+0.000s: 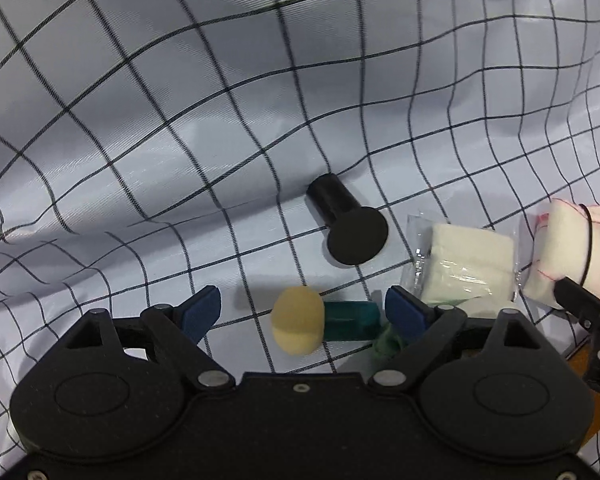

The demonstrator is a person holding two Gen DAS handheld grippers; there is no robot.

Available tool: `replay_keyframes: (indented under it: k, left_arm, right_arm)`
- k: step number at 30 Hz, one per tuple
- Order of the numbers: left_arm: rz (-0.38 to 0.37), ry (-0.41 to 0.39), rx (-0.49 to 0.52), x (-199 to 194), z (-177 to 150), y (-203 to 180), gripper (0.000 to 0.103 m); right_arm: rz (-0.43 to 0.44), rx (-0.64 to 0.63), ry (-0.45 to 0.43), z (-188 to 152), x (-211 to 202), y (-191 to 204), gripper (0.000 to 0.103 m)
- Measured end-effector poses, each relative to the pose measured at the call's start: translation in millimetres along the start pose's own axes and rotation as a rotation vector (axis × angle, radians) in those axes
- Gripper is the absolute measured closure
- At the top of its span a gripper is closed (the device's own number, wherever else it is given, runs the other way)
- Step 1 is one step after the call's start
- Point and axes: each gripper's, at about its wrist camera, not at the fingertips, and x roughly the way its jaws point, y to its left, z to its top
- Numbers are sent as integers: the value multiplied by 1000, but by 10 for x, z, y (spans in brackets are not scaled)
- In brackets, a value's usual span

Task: Organize soft objects
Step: 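Close the left gripper on the beige-and-green wooden toy while the right gripper holds the towel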

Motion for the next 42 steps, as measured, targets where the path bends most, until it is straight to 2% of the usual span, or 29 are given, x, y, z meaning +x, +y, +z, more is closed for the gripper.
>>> replay_keyframes:
  k: [6, 11, 14, 20, 22, 24, 26, 31, 33, 38, 42]
  left_arm:
    - [25, -14, -76, 107, -21, 160, 15]
    - [-7, -15, -63, 130, -62, 98, 16]
    - [7, -8, -25, 141, -77, 8, 13]
    - [-27, 36, -53, 220, -58, 53, 13]
    - [-50, 53, -76, 236, -71, 140, 16]
    - [-87, 60, -102, 245, -112, 212, 35]
    - [-141, 67, -138, 253, -151, 270, 47]
    - [-113, 33, -146, 243, -206, 232, 47]
    - [-78, 9, -145, 250, -185, 210, 48]
    - [-66, -19, -179, 313, -27, 328, 48]
    - [-38, -33, -155, 319, 40, 321, 47]
  right_arm:
    - [-4, -1, 1, -9, 8, 7, 29]
    - [-6, -6, 1, -16, 20, 13, 29]
    - [-7, -5, 3, -6, 23, 14, 29]
    - [-9, -4, 3, -5, 15, 14, 29]
    - [-9, -5, 2, -6, 14, 13, 29]
    - [-8, -3, 4, -5, 17, 12, 29]
    - [-9, -4, 3, -3, 14, 14, 29]
    - [-11, -13, -1, 10, 23, 20, 29]
    - [-16, -18, -4, 9, 32, 30, 29]
    - [-20, -5, -10, 45, 84, 30, 29]
    - [-14, 5, -2, 75, 140, 23, 28]
